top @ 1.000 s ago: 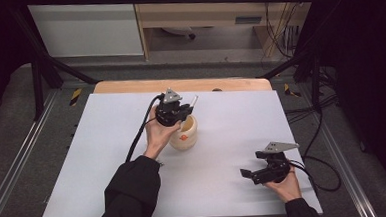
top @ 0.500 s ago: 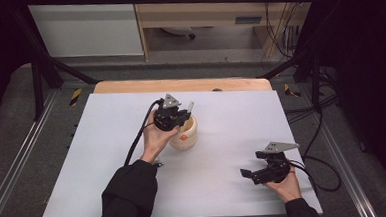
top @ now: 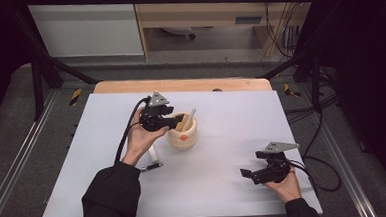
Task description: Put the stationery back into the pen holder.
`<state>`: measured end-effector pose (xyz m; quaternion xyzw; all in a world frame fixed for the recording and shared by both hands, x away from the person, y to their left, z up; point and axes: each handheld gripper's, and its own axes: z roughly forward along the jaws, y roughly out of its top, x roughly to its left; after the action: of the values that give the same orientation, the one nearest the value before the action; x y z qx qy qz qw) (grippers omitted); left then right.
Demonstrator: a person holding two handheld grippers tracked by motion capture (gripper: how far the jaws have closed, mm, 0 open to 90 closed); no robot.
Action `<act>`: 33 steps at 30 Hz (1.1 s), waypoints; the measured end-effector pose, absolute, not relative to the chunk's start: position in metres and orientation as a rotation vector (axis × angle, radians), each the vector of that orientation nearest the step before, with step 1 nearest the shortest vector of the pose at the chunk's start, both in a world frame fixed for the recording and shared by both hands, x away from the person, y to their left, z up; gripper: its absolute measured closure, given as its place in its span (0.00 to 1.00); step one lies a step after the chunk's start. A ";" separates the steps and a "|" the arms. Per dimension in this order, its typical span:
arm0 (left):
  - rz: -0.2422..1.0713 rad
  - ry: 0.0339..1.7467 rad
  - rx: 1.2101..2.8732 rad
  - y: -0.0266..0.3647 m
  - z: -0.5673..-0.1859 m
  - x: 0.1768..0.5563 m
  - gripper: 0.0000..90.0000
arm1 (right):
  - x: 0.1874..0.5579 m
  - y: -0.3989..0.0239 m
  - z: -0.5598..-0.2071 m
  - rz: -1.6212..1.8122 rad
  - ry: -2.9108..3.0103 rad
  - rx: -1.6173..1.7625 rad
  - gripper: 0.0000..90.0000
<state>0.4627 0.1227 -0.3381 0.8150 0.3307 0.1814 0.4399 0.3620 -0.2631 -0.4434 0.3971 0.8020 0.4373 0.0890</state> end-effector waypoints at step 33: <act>0.415 0.886 2.125 0.202 -0.380 0.412 0.12 | 0.362 -0.263 -0.443 1.297 2.385 1.189 0.01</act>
<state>0.4120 0.2019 -0.3799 0.8363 0.3487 0.1634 0.3903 0.3618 -0.2632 -0.4432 0.3995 0.8015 0.4361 0.0889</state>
